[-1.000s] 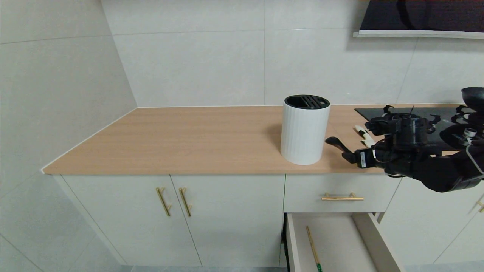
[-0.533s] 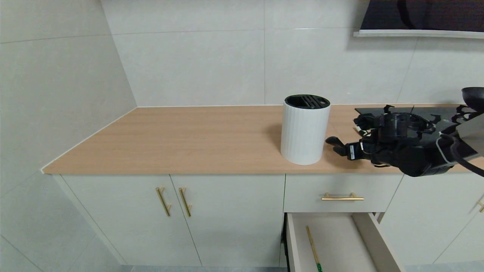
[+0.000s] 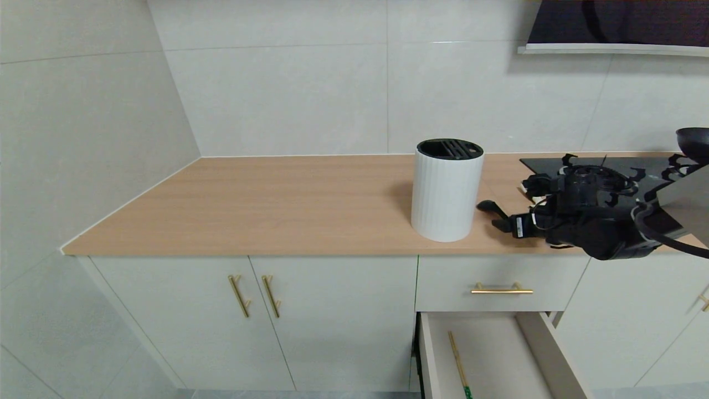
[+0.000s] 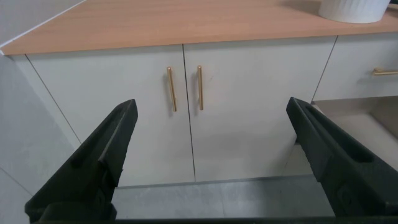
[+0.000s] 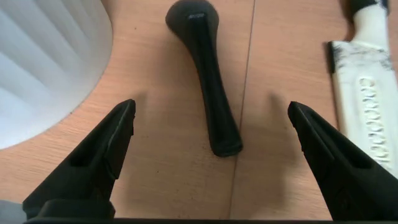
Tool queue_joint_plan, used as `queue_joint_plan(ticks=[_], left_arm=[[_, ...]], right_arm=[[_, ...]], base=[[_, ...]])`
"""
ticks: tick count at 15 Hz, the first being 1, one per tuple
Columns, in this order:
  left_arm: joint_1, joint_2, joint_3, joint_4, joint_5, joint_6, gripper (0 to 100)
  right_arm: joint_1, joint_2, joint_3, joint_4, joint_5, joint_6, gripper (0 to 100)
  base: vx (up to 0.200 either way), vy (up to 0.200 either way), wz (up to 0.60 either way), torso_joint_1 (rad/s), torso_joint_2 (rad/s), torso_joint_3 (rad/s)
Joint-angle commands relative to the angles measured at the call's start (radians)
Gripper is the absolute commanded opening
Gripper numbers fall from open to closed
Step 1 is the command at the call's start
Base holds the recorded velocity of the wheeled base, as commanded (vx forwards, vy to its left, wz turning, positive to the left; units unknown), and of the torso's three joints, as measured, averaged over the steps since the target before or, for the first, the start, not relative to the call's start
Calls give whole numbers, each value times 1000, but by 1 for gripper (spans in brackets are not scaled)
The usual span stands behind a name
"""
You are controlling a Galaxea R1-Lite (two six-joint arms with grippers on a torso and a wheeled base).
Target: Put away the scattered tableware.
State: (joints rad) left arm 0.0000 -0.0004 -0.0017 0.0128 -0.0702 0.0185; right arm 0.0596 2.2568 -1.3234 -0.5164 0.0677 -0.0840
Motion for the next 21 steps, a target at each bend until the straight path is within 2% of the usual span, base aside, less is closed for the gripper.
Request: queue_joint_plan(ticks=[1, 6, 7, 15, 21], left_arm=[[0, 0, 0, 0, 0, 0, 100], [0, 0, 0, 1, 0, 0, 100], [0, 0, 0, 0, 0, 0, 100], [0, 0, 0, 0, 0, 0, 100], [0, 0, 0, 1, 0, 0, 100]], right_arm=[[0, 17, -3, -1, 0, 0, 100], [0, 30, -16, 1, -3, 1, 100], [0, 32, -16, 1, -3, 3, 0], [0, 38, -19, 4, -3, 4, 0], [3, 15, -26, 33, -9, 66, 0]], base=[[0, 0, 0, 0, 0, 0], [0, 0, 0, 0, 0, 0], [0, 0, 0, 0, 0, 0], [0, 0, 0, 0, 0, 0], [0, 0, 0, 0, 0, 0]])
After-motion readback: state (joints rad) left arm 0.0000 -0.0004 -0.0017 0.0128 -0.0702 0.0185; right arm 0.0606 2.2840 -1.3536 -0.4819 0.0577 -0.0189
